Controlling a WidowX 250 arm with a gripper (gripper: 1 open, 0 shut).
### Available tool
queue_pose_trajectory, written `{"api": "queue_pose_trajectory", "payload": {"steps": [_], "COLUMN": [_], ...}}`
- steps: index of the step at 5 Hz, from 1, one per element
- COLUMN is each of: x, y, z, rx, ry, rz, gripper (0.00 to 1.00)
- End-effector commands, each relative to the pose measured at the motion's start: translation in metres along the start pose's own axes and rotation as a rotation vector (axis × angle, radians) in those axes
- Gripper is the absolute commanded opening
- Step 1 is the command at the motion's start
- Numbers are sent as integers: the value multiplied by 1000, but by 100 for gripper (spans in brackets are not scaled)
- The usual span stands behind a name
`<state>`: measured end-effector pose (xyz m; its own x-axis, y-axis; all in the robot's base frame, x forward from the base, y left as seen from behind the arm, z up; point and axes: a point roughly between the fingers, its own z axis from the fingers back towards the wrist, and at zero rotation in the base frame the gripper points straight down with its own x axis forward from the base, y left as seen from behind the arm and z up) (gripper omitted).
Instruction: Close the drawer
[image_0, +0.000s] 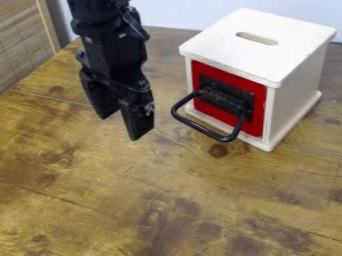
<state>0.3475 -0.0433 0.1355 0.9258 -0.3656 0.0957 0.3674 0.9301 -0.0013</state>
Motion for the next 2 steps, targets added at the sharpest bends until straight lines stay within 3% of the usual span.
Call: {"api": "queue_pose_trajectory", "payload": {"steps": [1, 2], "x": [3, 3], "y": [-3, -4], "z": [26, 26], "rx": [21, 23], "ry": [-75, -76], "rz": [-20, -22], "gripper": [100, 100]}}
